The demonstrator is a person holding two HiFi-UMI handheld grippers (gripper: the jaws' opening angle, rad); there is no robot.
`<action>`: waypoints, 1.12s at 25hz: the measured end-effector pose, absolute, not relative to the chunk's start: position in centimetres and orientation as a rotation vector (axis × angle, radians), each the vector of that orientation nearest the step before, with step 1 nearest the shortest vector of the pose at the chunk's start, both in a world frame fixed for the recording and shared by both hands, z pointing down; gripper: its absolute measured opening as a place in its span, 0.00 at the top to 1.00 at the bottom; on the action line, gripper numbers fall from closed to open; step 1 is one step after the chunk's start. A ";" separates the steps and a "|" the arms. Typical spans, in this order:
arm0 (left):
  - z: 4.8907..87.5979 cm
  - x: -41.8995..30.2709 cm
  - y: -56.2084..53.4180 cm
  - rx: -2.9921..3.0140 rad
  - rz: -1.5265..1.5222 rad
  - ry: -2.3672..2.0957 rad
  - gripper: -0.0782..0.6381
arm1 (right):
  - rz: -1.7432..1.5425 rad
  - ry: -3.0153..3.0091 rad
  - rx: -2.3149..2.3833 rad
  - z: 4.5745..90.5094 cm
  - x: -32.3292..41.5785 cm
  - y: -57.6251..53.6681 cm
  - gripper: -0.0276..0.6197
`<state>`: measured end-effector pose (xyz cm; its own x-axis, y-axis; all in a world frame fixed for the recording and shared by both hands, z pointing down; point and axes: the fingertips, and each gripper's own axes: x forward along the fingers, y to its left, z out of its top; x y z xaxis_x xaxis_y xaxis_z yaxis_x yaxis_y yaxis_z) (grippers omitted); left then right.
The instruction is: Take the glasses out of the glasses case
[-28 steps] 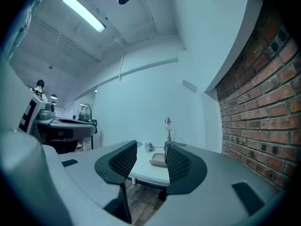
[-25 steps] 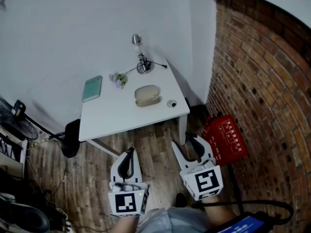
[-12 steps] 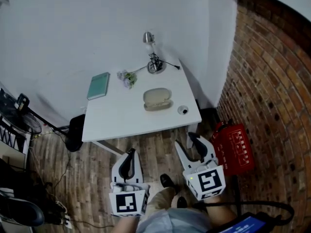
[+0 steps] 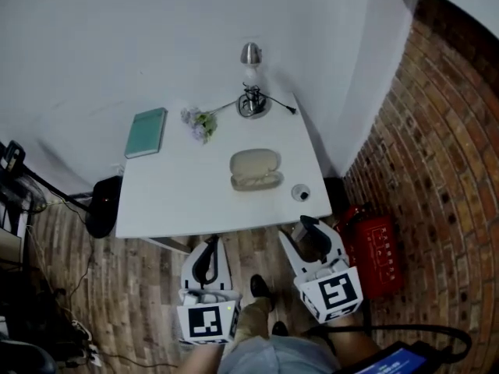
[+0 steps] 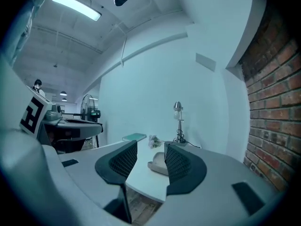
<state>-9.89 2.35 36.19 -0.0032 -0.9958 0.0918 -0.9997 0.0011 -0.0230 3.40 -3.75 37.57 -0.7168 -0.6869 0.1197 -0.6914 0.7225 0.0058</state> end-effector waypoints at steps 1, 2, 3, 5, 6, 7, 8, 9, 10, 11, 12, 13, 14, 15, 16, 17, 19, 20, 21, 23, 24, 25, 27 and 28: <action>36.3 -10.4 1.5 2.179 0.112 -2.185 0.88 | 0.058 -2.801 1.123 37.6 2.9 -4.6 0.65; 36.3 -10.9 0.7 2.175 0.100 -2.183 0.88 | 0.057 -2.793 1.119 37.7 2.5 -5.4 0.65; 36.3 -11.4 -0.1 2.170 0.089 -2.182 0.88 | 0.056 -2.786 1.117 37.7 2.2 -6.2 0.65; 36.3 -12.5 -1.5 2.159 0.067 -2.184 0.88 | 0.045 -2.775 1.113 37.7 1.5 -8.0 0.65; 36.3 -13.0 -2.2 2.154 0.058 -2.187 0.88 | 0.035 -2.772 1.112 37.7 1.1 -8.8 0.65; 36.3 -13.5 -2.9 2.150 0.050 -2.189 0.88 | 0.027 -2.768 1.109 37.7 0.8 -9.6 0.65; 36.4 -13.9 -3.6 2.147 0.045 -2.192 0.88 | 0.020 -2.765 1.106 37.7 0.3 -10.4 0.65; 36.5 -14.4 -4.3 2.146 0.042 -2.193 0.88 | 0.016 -2.763 1.101 37.6 -0.1 -11.2 0.65; 36.5 -14.9 -5.0 2.145 0.040 -2.194 0.88 | 0.012 -2.764 1.097 37.6 -0.6 -11.9 0.65; 36.4 -15.3 -5.7 2.146 0.039 -2.195 0.88 | 0.009 -2.768 1.092 37.5 -1.0 -12.7 0.66; 36.2 -15.7 -6.4 2.150 0.038 -2.197 0.88 | 0.004 -2.773 1.086 37.3 -1.5 -13.5 0.66; 36.0 -16.1 -7.1 2.154 0.037 -2.199 0.88 | -0.002 -2.777 1.081 37.2 -1.9 -14.3 0.66; 35.8 -16.5 -7.8 2.157 0.037 -2.202 0.88 | -0.008 -2.781 1.078 37.1 -2.3 -15.1 0.66; 35.6 -17.0 -8.4 2.161 0.038 -2.205 0.88 | -0.015 -2.785 1.077 36.9 -2.7 -15.8 0.66; 35.3 -17.4 -9.1 2.165 0.041 -2.210 0.88 | -0.021 -2.790 1.079 36.6 -3.1 -16.4 0.66; 35.0 -17.8 -9.7 2.168 0.042 -2.214 0.88 | -0.028 -2.796 1.082 36.3 -3.5 -17.0 0.66; 34.4 -18.4 -10.8 2.178 0.036 -2.224 0.88 | -0.045 -2.811 1.086 35.7 -4.1 -18.0 0.66; 34.0 -18.6 -11.2 2.187 0.033 -2.229 0.88 | -0.052 -2.817 1.088 35.4 -4.3 -18.5 0.66; 33.7 -18.7 -11.5 2.195 0.031 -2.232 0.88 | -0.057 -2.822 1.090 35.2 -4.4 -18.8 0.66; 33.2 -18.9 -12.2 2.203 0.027 -2.238 0.88 | -0.066 -2.829 1.095 34.7 -4.5 -19.6 0.66; 33.0 -19.0 -12.6 2.205 0.025 -2.243 0.88 | -0.076 -2.833 1.093 34.5 -4.6 -20.0 0.66; 32.7 -19.1 -13.1 2.208 0.020 -2.249 0.88 | -0.087 -2.838 1.089 34.2 -4.8 -20.5 0.66; 32.2 -19.4 -13.9 2.209 0.011 -2.264 0.88 | -0.105 -2.849 1.079 33.8 -5.1 -21.4 0.66; 32.0 -19.5 -14.2 2.209 0.012 -2.275 0.88 | -0.110 -2.853 1.074 33.6 -5.2 -21.8 0.66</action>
